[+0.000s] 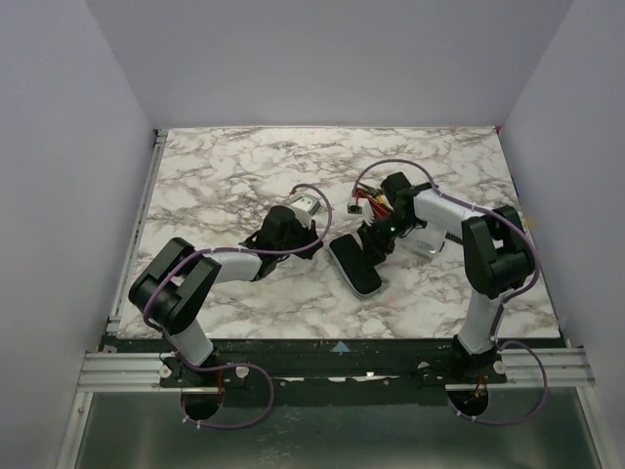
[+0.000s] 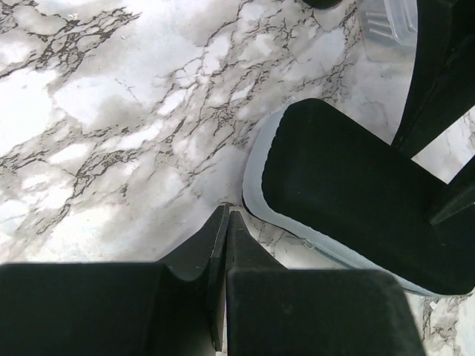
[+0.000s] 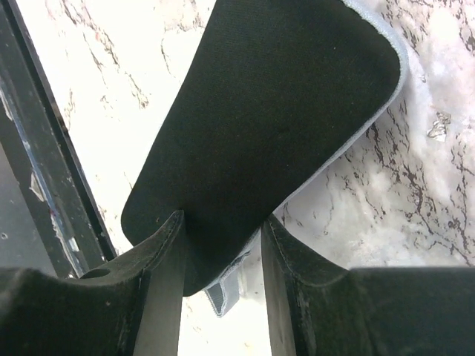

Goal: Open the umbrella

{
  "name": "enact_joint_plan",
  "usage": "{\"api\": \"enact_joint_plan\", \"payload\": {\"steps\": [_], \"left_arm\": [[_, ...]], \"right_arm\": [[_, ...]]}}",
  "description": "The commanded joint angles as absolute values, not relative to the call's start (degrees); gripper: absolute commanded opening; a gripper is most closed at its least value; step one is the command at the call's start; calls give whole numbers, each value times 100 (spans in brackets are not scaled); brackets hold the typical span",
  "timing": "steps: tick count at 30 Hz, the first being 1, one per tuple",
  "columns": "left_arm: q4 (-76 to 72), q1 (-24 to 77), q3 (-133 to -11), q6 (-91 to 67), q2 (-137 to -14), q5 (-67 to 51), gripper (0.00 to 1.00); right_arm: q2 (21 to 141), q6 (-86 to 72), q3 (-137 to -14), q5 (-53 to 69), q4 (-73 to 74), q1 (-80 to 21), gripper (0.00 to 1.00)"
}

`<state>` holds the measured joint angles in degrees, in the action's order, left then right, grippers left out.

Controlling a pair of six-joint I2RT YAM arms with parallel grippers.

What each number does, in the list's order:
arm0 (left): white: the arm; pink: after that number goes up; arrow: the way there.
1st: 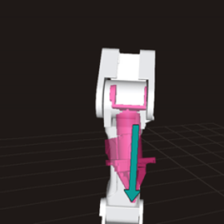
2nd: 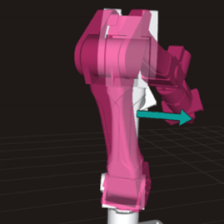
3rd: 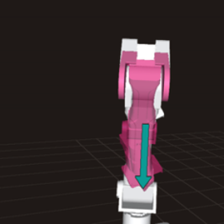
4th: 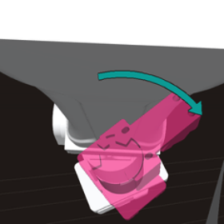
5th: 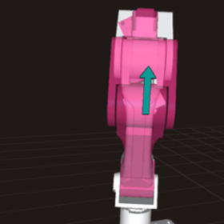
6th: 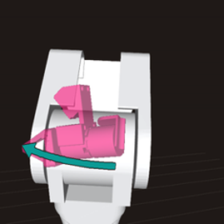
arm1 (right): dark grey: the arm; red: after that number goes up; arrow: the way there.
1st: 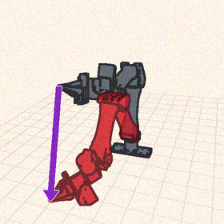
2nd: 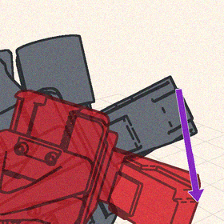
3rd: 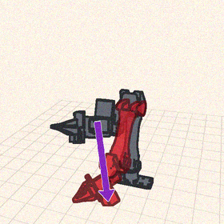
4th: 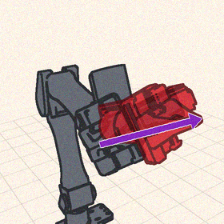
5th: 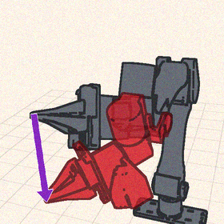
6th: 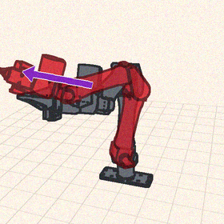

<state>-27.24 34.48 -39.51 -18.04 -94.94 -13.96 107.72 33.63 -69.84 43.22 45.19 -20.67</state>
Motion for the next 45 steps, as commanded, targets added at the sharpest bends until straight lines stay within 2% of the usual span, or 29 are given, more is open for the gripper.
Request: {"api": "enact_joint_plan", "payload": {"steps": [1,2,3,6,7,10,13,16,19,22,24,27,31,33,36,39,43,45], "left_arm": [[-2749,3472,-3806,-1784,-9227,-1533,0],[-2775,3472,-3729,-1792,-9152,-1658,0],[-2793,3472,-3642,-1792,-9086,-1813,8],[-2813,3526,-3368,-1883,-8897,-2024,39],[-2883,3544,-3258,-1923,-8834,-1998,43],[-2933,3542,-3068,-1991,-8604,-1938,56],[-2595,3534,-3099,-1742,-8194,-1707,69],[-1951,3507,-3211,-1457,-7636,-1399,97],[-1626,3502,-3174,-1335,-7003,-719,98],[-1844,3507,-2991,-948,-6519,-485,98],[-1531,3494,-3111,-1231,-6440,-266,98],[-926,3452,-3447,-1525,-6652,-641,98],[-1992,3495,-2697,-2118,-6610,-1120,98],[-2351,3634,-2447,-2210,-6717,-1000,98],[-2431,3835,-2430,-2016,-7086,-726,98],[-2853,3968,-2264,-1704,-7451,-562,97],[-3922,4230,-1956,-1149,-7908,-812,92],[-4201,4407,-1957,-998,-8092,-874,88]], "right_arm": [[11310,4379,-7177,2719,4591,-2101,29],[11396,4386,-7328,2729,4689,-2101,29],[11456,4400,-7436,2777,4776,-2101,29],[11522,4576,-7565,2941,4961,-2096,33],[11522,4619,-7587,2962,4989,-2098,39],[11495,4657,-7875,3166,5304,-2068,67],[11109,4343,-8076,3401,5376,-2061,85],[10556,3683,-7945,3335,5071,-2096,96],[10209,2997,-7694,3004,4858,-2191,100],[9886,2487,-7233,2705,4572,-2296,100],[9714,2254,-6931,2551,4320,-2451,100],[9572,2076,-6602,2201,3997,-2783,100],[9633,1844,-6447,1842,3683,-3100,100],[9747,1864,-6372,1732,3596,-3136,98],[9902,2182,-6161,1682,3514,-3138,91],[9852,2959,-5822,1659,3478,-3137,68],[9622,3845,-5524,1920,3543,-3109,51],[9713,4019,-5693,2130,3740,-3061,47]]}}
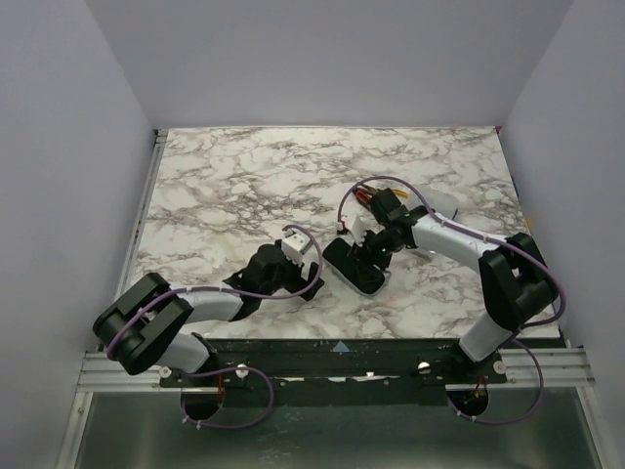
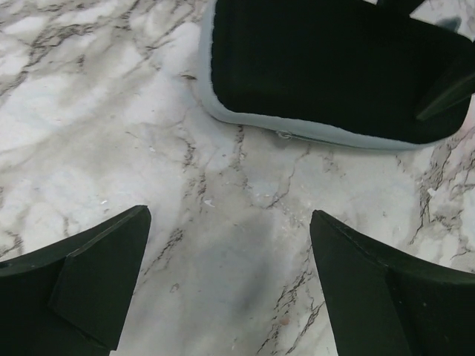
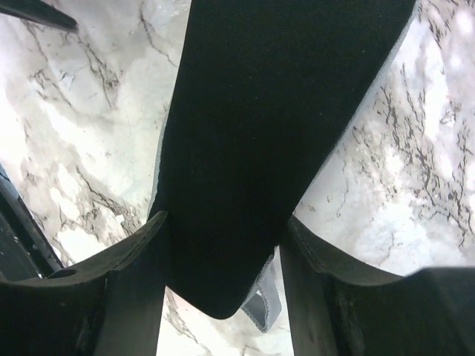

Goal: Open the umbrella

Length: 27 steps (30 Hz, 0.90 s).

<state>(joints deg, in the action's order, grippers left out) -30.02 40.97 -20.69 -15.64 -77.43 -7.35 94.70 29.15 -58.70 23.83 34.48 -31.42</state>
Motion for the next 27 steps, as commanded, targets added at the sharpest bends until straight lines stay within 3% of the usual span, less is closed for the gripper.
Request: {"api": "enact_joint_plan", "payload": {"steps": [1,6,21,25,27], "left_arm": [[-4308,4505,-1960,-976,-8194,-857,85],[-4537,4770,-2166,-1252,-8712,-539,65],[-4473,4843,-2887,-1496,-9604,-235,44],[-4280,4843,-3035,-1551,-9684,-168,35],[-4185,4845,-3068,-1564,-9665,-222,22]], "right_arm": [[9824,4008,-5833,2233,3875,-3031,43],[10459,3919,-6583,2859,4682,-2837,36],[10775,3509,-6794,3469,5060,-2777,34],[10800,3438,-6751,3507,5056,-2777,32],[10811,3444,-6718,3537,5089,-2775,31]]}}
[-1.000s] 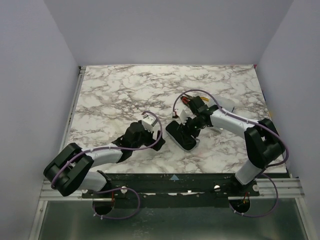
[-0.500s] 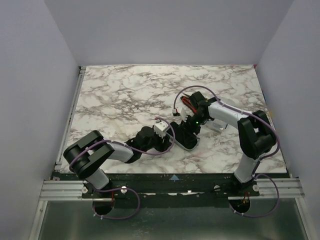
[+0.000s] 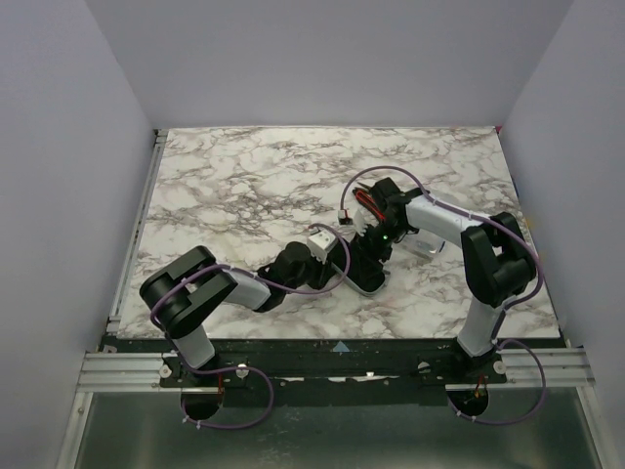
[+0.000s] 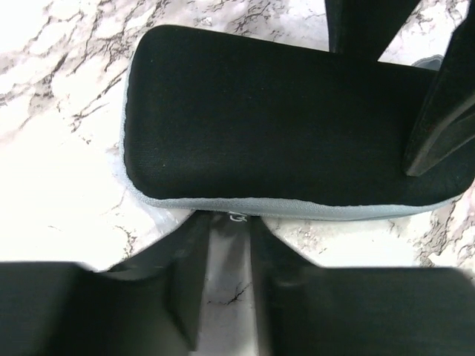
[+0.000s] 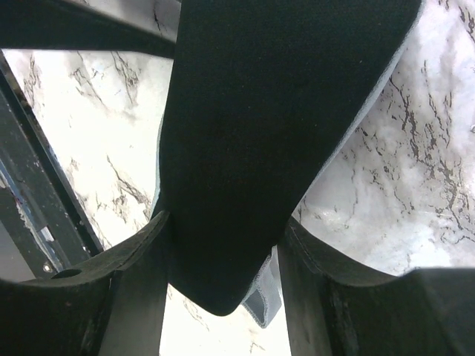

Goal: Open the umbrella

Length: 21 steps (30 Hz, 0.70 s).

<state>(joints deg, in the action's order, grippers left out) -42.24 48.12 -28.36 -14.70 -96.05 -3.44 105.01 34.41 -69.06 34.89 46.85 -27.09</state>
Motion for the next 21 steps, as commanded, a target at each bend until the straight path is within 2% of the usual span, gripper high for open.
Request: {"api": "enact_joint_plan", "payload": {"steps": [1,3,14,21], "left_arm": [[-4170,4845,-3050,-1587,-9639,-230,17],[-4138,4837,-3015,-1600,-9553,-181,0],[-3811,4211,-2694,-1649,-9104,-393,0],[-3871,3808,-2554,-1402,-8986,-686,0]], "right_arm": [[10805,3458,-6692,3534,5091,-2775,31],[10793,3504,-6625,3493,5104,-2775,30],[10601,4053,-6237,2988,5131,-2777,26],[10505,4930,-6208,2714,5167,-2777,25]]}}
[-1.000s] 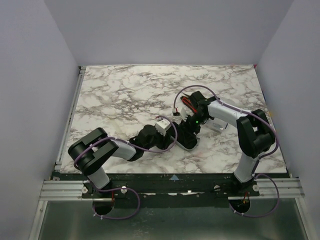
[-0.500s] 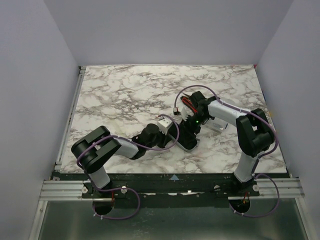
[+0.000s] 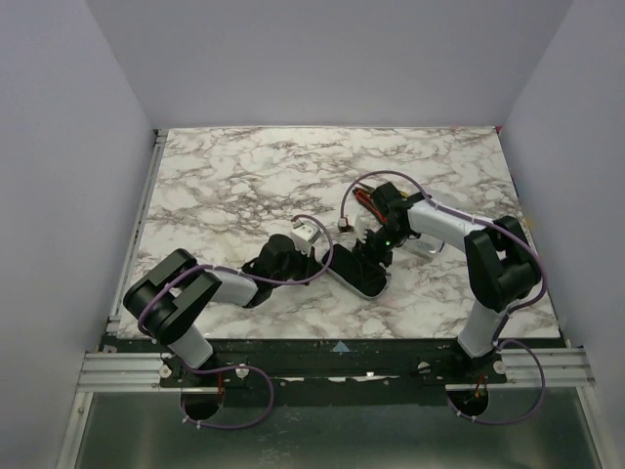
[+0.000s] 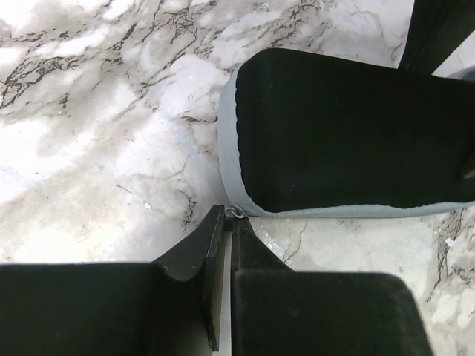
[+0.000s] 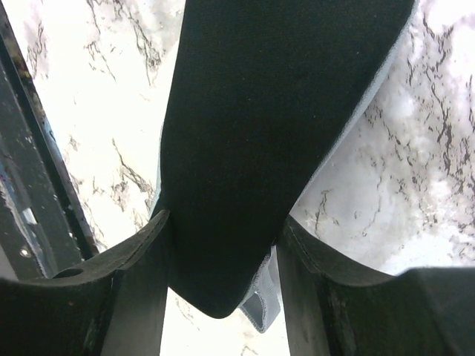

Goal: Open the umbrella

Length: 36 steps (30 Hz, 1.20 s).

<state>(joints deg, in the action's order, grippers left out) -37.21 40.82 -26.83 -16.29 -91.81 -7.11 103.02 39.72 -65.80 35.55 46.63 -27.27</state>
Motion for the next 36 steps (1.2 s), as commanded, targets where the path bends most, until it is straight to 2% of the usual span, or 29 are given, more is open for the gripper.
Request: {"api": "enact_joint_plan", "payload": {"steps": [1,4,6,8,9,16,19,22,25,29,33,36], "left_arm": [[-3934,3807,-2524,-1377,-8970,-786,0],[-4072,3821,-2472,-1453,-8904,-1298,0],[-4163,3911,-2404,-1493,-8831,-1448,0],[-4172,4007,-2348,-1548,-8786,-1530,0],[-4173,4025,-2326,-1597,-8772,-1566,0],[-4159,4231,-2325,-1789,-8772,-1603,0],[-4149,4254,-2359,-1893,-8827,-1578,0],[-4122,4263,-2382,-1898,-8878,-1593,0],[-4074,4263,-2382,-1890,-8887,-1599,0],[-4034,4263,-2373,-1898,-8855,-1613,0],[-4030,4267,-2342,-1904,-8840,-1608,0],[-3971,4264,-2320,-1913,-8773,-1597,0]], "right_arm": [[10490,5140,-6235,2649,5135,-2777,26],[10461,5586,-6508,2360,4910,-2841,29],[10446,5672,-6774,2224,4652,-2852,42],[10417,5653,-7022,2113,4406,-2856,63],[10411,5587,-7151,2067,4311,-2848,69],[9711,5175,-7220,2739,4423,-2848,93],[9389,4978,-7069,3293,4524,-2848,97],[9024,4862,-6531,3734,3857,-2852,100],[8817,4737,-6022,3606,2868,-2968,100],[9179,4969,-6036,3458,2920,-3004,100],[9357,5137,-5794,3449,2787,-3000,100],[9392,5342,-5523,3299,2658,-3002,92]]}}
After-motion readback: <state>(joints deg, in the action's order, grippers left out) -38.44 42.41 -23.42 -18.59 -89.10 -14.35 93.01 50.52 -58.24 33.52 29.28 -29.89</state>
